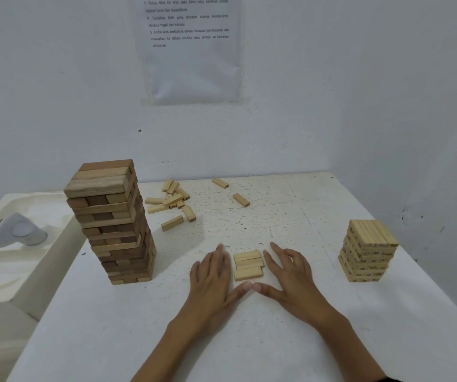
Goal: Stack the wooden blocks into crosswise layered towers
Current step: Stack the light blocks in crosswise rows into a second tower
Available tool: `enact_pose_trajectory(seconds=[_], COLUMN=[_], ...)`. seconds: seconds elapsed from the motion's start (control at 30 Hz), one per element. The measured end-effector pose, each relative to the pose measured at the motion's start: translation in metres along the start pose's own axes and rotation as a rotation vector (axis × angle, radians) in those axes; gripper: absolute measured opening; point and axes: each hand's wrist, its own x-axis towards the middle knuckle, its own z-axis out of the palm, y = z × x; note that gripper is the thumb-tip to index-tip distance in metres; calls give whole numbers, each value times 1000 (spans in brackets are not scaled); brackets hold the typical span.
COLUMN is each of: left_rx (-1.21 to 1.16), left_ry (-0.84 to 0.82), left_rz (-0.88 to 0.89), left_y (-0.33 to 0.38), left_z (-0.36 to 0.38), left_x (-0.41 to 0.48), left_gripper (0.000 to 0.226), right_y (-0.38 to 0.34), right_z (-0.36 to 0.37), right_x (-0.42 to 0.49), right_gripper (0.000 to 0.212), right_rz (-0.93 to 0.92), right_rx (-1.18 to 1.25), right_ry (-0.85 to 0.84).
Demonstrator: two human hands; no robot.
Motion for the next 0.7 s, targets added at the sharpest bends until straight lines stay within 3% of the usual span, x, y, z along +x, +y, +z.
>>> enact_pose_trajectory(seconds=[0.27,0.37,0.5,0.57,0.7], left_rx=[-11,-57,-130,-164,-194], left_ry=[-36,-58,-54,-1,90], left_rz=[28,5,-9,19,121], left_y=[5,-1,-23,-30,-25], left_z=[6,3,-5,-7,-8], left_x=[9,10,18,24,32], left_gripper=[124,127,113,109,86], right_y=[-1,6,17,18,18], right_z=[2,-1,-9,-13,-19], right_x=[0,5,14,20,29], right_gripper=[128,127,121,111,66], right_rz=[-54,-46,-66,-75,-113], right_rx=[-1,123,253,256,264], right_ry=[-44,-30,-2,-9,-14])
